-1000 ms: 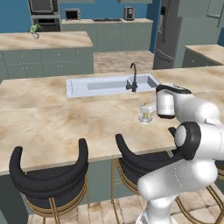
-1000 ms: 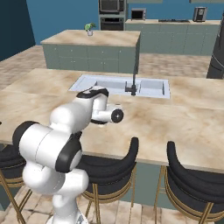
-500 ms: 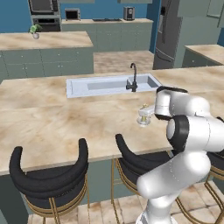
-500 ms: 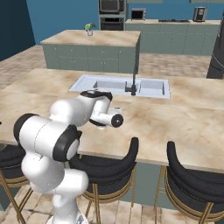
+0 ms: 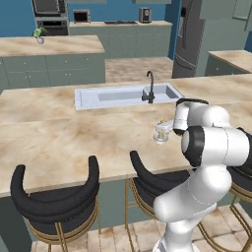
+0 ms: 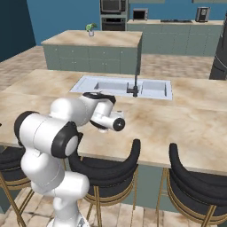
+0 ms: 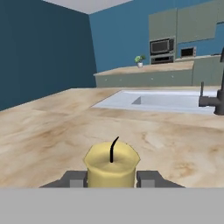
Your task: Get the candle and the beer from the cabinet and move them to the dining counter.
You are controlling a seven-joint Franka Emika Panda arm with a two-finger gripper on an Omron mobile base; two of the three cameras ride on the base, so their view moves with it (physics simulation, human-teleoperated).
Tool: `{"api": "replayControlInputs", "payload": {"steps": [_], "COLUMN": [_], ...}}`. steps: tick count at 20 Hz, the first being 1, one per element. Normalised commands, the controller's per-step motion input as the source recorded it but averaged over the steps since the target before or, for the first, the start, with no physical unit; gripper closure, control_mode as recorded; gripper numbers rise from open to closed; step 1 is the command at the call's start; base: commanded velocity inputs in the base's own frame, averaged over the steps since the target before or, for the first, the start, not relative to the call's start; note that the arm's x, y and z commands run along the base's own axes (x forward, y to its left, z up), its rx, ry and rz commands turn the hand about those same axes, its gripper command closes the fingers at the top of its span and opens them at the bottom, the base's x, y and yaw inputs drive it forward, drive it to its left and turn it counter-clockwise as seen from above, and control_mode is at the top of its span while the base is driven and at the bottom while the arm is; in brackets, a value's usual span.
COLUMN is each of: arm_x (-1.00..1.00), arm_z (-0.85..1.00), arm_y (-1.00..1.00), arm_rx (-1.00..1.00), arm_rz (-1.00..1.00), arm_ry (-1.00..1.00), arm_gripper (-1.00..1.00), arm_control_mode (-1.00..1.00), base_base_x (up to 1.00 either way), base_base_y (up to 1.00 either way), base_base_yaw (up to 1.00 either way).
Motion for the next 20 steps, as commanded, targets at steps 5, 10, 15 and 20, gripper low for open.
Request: {"api": "replayControlInputs", "payload": {"steps": [5,10,15,20], "arm_x": [0.03,0.03,0.07,0.06], "arm_z": [-0.18,-0.19,-0.17,-0.27], "arm_y": [0.00,0.00,0.00,0.00], "arm_rx": [0.00,0.00,0.00,0.00], "arm_rz": [0.00,0.00,0.00,0.00], "arm_ry": [0.00,0.00,0.00,0.00], "arm_gripper": [1.00,1.00,1.00,1.00], "arm_control_mode": [-1.00,-1.00,-1.00,-1.00], "base_base_x": [0.00,0.00,0.00,0.00], "base_base_y": [0.00,0.00,0.00,0.00], "base_base_yaw": [0.00,0.00,0.00,0.00]}}
